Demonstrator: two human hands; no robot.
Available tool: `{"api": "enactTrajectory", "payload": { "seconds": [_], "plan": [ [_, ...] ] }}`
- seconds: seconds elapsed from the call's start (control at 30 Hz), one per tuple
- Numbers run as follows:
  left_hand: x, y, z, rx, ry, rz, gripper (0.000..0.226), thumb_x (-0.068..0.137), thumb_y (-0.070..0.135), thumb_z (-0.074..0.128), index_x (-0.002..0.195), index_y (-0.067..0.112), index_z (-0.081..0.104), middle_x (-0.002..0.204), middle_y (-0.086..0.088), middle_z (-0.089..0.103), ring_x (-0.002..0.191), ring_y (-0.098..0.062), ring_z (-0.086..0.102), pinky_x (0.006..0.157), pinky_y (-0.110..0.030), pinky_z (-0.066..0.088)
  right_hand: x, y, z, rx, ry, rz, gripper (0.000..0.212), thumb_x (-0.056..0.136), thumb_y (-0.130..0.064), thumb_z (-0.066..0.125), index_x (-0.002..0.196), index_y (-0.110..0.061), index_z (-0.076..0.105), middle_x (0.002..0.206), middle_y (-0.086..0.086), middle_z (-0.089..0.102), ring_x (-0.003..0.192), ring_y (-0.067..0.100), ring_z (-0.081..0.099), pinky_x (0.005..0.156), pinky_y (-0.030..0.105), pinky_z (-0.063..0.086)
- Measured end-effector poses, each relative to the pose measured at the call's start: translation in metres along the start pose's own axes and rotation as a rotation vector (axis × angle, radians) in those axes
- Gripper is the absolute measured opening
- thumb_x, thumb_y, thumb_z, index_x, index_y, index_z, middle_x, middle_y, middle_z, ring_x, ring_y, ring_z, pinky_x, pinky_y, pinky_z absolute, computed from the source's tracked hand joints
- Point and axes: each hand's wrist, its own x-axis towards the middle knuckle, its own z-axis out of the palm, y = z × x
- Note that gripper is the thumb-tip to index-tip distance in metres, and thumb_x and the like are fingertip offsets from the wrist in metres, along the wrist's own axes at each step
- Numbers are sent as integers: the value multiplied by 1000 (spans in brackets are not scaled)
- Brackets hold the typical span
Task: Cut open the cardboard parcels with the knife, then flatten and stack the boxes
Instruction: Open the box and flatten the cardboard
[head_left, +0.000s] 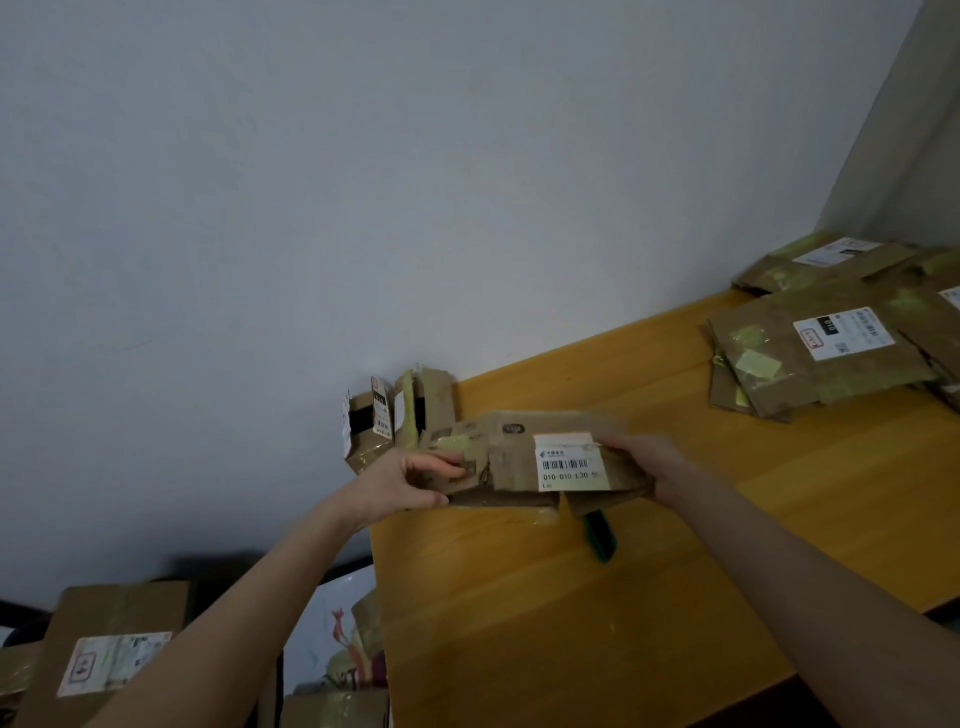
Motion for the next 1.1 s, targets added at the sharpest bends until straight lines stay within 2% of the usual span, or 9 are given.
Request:
{"api": "enactTrajectory", "payload": {
  "seconds": [0.1,0.2,0.33,0.43,0.6,0.67,0.8,1.0,1.1],
  "plan": [
    [-1,-8,8,-100,194,-32,45,79,14,77,120,28,66,130,11,56,121,-9,53,93,-24,50,-3,4,5,28,-7,23,26,86,-9,70,105,-3,52,86,13,66,69,26,65,44,34,57],
    [3,-23,11,-272,513,-195,65,81,23,75,138,17,44,131,6,51,120,-16,50,96,-34,46,-1,13,10,30,-22,37,26,88,-6,67,110,-9,54,88,11,67,72,26,66,51,37,58],
    [0,-47,14,-444,394,-444,50,79,14,76,125,12,55,116,-12,67,102,-30,66,87,-48,55,-4,26,20,-32,-50,27,43,88,-5,66,128,-9,52,90,8,66,74,23,65,52,37,57],
    [-7,-59,19,-377,463,-462,45,83,0,69,124,13,54,112,-12,66,98,-32,66,82,-48,57,-1,38,32,-160,-15,-64,48,87,-3,66,133,-2,49,100,10,65,80,23,64,61,33,53],
    [-22,-86,27,-303,545,-531,43,87,-3,61,125,14,48,114,-12,61,102,-32,62,75,-45,57,15,73,60,-707,68,-191,53,88,-19,68,134,-5,46,129,14,56,112,31,57,90,40,51],
    [-29,-107,29,-278,574,-603,43,87,-2,62,125,12,51,116,-14,62,105,-35,61,84,-51,55,23,86,61,-827,133,-223,51,91,-13,61,139,-12,44,133,11,53,115,27,55,94,38,50],
    [-17,-124,51,-204,561,-678,43,86,4,66,126,13,53,121,-15,62,109,-36,59,92,-54,51,30,107,58,-854,140,-285,40,95,-5,53,133,-14,54,110,4,62,93,16,55,77,28,53],
    [25,-116,85,93,564,-647,43,93,15,58,132,9,42,126,-13,56,114,-36,55,89,-41,46,43,125,64,-729,178,-266,34,91,-9,62,125,-12,63,118,5,66,104,18,62,91,29,51],
    [23,-121,95,292,618,-572,61,93,12,56,146,12,27,140,-20,37,118,-39,49,96,-46,43,45,126,66,-625,174,-258,28,94,-8,57,120,-8,66,112,6,68,85,12,64,75,24,55]
  ]
}}
